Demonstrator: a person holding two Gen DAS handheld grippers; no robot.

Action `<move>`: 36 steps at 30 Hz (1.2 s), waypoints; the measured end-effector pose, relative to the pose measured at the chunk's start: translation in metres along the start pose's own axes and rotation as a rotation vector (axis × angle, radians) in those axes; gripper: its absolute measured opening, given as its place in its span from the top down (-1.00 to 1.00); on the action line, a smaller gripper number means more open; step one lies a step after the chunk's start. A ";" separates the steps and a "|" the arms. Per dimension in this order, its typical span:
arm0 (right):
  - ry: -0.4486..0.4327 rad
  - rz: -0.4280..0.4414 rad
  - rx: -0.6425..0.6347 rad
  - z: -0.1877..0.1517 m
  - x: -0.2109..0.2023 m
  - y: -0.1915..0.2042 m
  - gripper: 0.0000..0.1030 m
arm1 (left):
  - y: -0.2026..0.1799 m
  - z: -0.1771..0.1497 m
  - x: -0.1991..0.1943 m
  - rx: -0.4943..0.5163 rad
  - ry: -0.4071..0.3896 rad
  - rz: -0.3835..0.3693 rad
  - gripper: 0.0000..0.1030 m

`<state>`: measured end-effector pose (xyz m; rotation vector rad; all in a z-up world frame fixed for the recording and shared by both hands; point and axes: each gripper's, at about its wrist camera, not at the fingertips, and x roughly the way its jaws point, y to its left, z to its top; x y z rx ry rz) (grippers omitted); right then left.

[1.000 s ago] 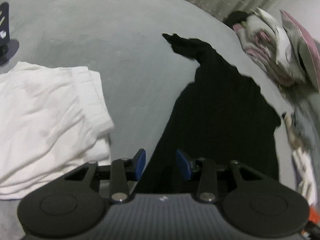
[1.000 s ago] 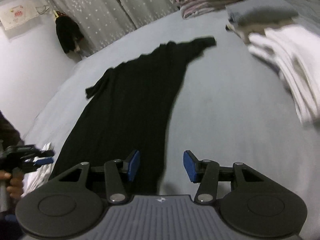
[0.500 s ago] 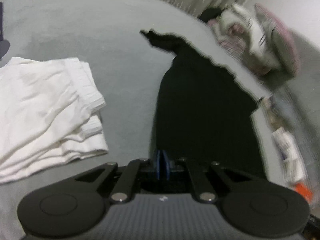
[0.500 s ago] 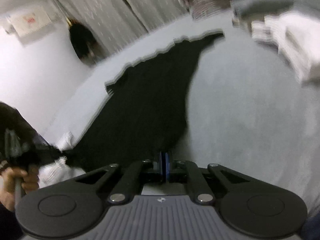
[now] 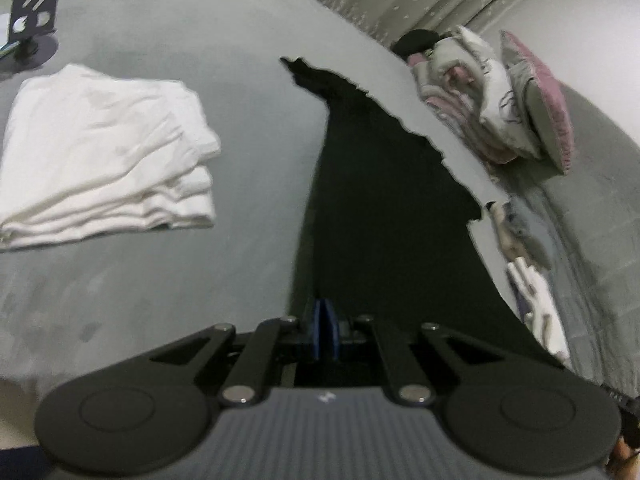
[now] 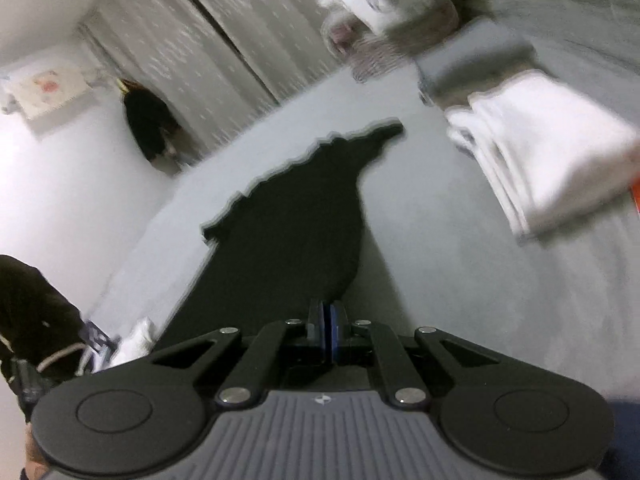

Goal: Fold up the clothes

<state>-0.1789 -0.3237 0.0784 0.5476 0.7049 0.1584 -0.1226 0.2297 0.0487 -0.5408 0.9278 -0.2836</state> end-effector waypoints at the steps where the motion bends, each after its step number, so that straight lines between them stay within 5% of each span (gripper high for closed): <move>1: 0.005 -0.015 0.012 -0.002 0.002 -0.004 0.88 | 0.001 0.000 0.001 -0.003 0.007 0.011 0.91; 8: -0.106 -0.023 -0.016 0.009 -0.031 -0.003 0.88 | -0.014 -0.015 -0.009 0.061 0.002 0.026 0.91; 18: -0.005 -0.108 -0.061 -0.004 -0.007 -0.015 0.86 | -0.015 -0.021 0.013 0.099 0.058 0.151 0.87; 22: 0.025 -0.115 -0.060 -0.007 0.003 -0.020 0.69 | -0.013 -0.018 0.019 0.094 0.054 0.181 0.23; 25: 0.018 -0.093 -0.054 -0.005 0.003 -0.023 0.54 | -0.020 -0.012 0.013 0.118 -0.002 0.213 0.05; 36: 0.018 -0.085 -0.051 0.002 0.030 -0.011 0.53 | -0.049 0.071 0.038 0.003 -0.073 0.168 -0.11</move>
